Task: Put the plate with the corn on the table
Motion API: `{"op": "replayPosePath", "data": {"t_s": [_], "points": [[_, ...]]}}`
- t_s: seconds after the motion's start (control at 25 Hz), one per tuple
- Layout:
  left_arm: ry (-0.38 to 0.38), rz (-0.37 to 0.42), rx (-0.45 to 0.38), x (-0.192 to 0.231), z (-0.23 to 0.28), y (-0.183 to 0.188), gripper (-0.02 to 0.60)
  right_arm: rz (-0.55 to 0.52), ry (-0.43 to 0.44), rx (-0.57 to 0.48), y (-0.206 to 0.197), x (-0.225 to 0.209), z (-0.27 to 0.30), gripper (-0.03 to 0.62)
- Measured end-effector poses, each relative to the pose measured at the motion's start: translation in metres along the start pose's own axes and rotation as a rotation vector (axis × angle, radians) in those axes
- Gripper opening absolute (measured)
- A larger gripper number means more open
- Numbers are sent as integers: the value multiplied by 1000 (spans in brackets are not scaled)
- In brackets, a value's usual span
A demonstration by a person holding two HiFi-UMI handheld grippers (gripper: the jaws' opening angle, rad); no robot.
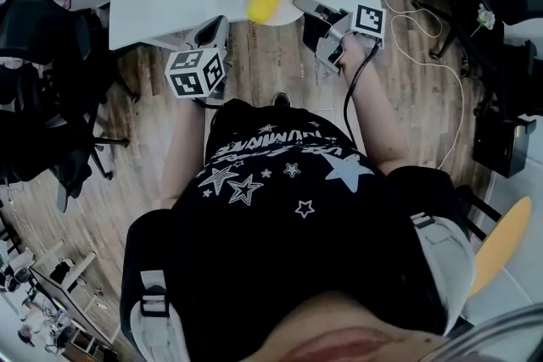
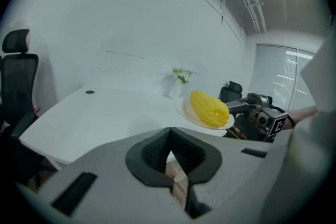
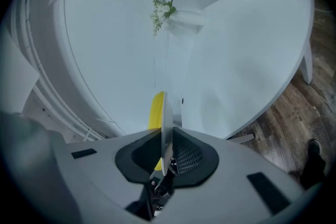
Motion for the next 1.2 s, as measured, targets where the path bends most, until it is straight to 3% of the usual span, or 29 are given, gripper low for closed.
{"op": "replayPosePath", "data": {"t_s": [0.36,0.8,1.2], "points": [[-27,27,24,27,44,26,6,3,-37,-68,33,-19,20,41],[-170,61,91,55,158,81,6,-13,-106,-187,108,-47,53,41],[-245,100,115,80,219,131,6,-20,-140,-267,155,-61,84,41]]}}
Point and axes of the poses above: the fingertips, and each gripper's own axes: z forward along the fingers, x to its left, y out of its top, the point moved 6 cm from there along -z, backward along the fingers, and after that the axes turned 11 degrees about -z, right-handed, at the moved point
